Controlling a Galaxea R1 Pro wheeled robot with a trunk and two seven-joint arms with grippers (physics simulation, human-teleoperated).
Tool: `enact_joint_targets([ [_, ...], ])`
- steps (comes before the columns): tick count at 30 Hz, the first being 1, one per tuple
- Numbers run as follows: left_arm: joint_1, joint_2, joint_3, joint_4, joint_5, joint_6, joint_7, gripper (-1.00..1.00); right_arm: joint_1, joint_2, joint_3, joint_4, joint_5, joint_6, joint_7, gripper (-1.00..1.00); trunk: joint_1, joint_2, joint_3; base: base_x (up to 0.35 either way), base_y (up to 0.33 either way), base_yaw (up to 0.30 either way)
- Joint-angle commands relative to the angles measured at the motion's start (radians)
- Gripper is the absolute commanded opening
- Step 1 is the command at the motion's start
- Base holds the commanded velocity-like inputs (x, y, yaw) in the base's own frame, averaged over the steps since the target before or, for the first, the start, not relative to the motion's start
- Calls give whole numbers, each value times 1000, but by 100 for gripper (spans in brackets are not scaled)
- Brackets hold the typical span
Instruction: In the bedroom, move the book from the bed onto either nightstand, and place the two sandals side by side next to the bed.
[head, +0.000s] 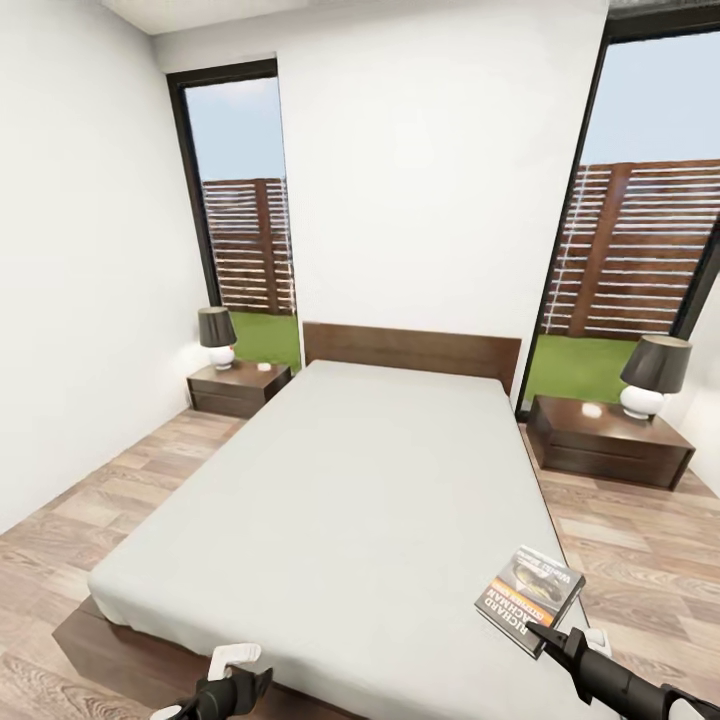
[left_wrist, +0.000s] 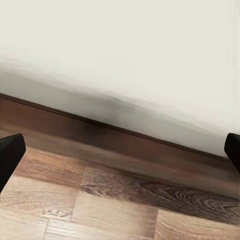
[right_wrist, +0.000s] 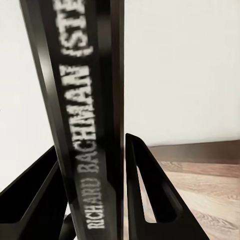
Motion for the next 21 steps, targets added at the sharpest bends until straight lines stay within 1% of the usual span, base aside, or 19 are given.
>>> enact_joint_targets([
  [1,-1,0,-8,2,10,-3,-4,100,-1,-1,6,0,-9,6,1,-100,0,-1,0,0,0,0],
  [15,-1,1,-8,1,10,-4,-4,100,-1,-1,6,0,-9,6,1,-100,0,-1,22,0,0,0],
  [21,-1,1,-8,1,10,-3,-4,100,-1,-1,6,0,-9,6,1,-100,0,-1,25,0,0,6],
])
